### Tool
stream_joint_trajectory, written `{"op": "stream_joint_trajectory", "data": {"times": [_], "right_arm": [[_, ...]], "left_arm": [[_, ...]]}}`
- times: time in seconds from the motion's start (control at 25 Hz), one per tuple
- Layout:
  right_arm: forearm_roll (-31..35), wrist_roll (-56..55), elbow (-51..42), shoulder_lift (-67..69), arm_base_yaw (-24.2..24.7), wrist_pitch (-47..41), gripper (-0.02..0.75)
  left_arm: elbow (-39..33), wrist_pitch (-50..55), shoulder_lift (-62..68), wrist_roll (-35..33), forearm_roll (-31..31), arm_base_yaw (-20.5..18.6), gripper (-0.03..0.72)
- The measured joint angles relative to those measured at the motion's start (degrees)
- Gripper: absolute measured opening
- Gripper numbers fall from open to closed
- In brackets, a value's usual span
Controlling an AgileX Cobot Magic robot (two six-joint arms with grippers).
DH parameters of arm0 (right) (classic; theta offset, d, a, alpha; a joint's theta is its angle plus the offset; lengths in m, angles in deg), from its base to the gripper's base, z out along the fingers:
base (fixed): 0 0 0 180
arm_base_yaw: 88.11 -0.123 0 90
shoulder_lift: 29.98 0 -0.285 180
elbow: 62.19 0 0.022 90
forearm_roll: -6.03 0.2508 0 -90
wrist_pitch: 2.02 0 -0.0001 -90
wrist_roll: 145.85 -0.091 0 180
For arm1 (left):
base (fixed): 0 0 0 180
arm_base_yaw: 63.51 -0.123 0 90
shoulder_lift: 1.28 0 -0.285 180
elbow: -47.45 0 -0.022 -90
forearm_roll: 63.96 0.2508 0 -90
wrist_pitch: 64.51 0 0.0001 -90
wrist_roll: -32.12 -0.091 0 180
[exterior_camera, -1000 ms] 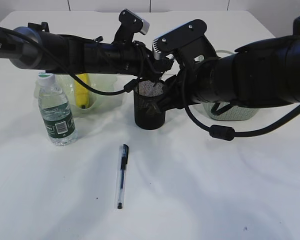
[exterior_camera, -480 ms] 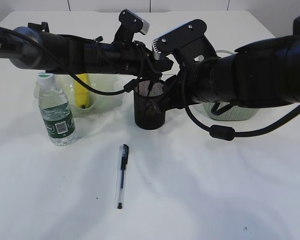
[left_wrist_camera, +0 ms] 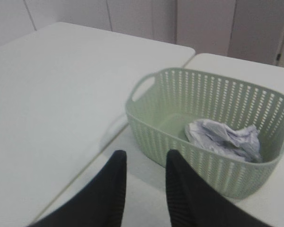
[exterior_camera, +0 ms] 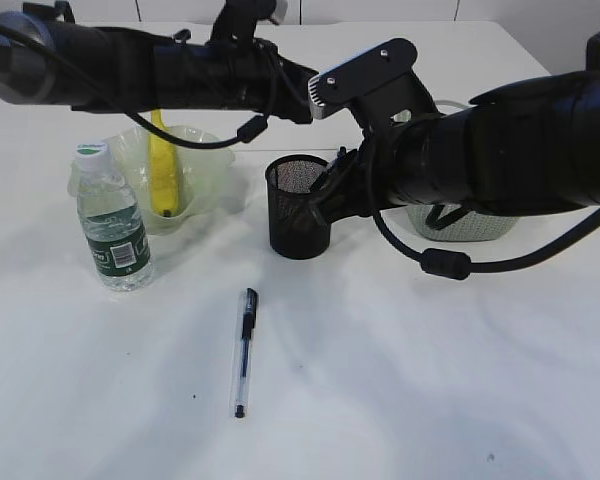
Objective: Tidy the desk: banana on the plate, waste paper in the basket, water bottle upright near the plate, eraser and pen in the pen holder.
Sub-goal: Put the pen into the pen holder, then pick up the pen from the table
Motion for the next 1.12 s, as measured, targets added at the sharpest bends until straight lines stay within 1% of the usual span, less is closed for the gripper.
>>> {"op": "stream_joint_trajectory", "data": {"times": [0.12, 0.28, 0.36, 0.44, 0.56, 0.72, 0.84, 1.12], "right_arm": [[0.0, 0.0, 0.0, 0.0, 0.0, 0.8, 0.249], [0.0, 0.0, 0.0, 0.0, 0.0, 1.1, 0.249], [0.0, 0.0, 0.0, 0.0, 0.0, 1.2, 0.249], [0.0, 0.0, 0.0, 0.0, 0.0, 1.2, 0.249], [0.0, 0.0, 0.0, 0.0, 0.0, 1.2, 0.249], [0.3, 0.0, 0.0, 0.0, 0.0, 1.3, 0.249], [0.5, 0.0, 0.0, 0.0, 0.0, 1.3, 0.249], [0.8, 0.0, 0.0, 0.0, 0.0, 1.3, 0.249]], "left_arm": [[0.0, -4.1, -3.0, 2.0, -0.2, 0.0, 0.232], [0.0, -9.1, -5.0, 5.7, 0.2, 0.0, 0.252], [0.0, -11.5, -5.4, 8.7, 2.1, 0.0, 0.254], [0.0, -12.9, -5.8, 14.1, 5.3, 0.0, 0.254], [0.0, -13.1, -6.6, 22.0, 11.7, 0.0, 0.254], [0.0, -12.9, -7.0, 30.9, 19.3, 0.0, 0.254], [0.0, -11.4, -7.0, 39.0, 27.7, 0.0, 0.254], [0.0, -5.9, -7.0, 58.0, 49.8, -0.1, 0.254]]}}
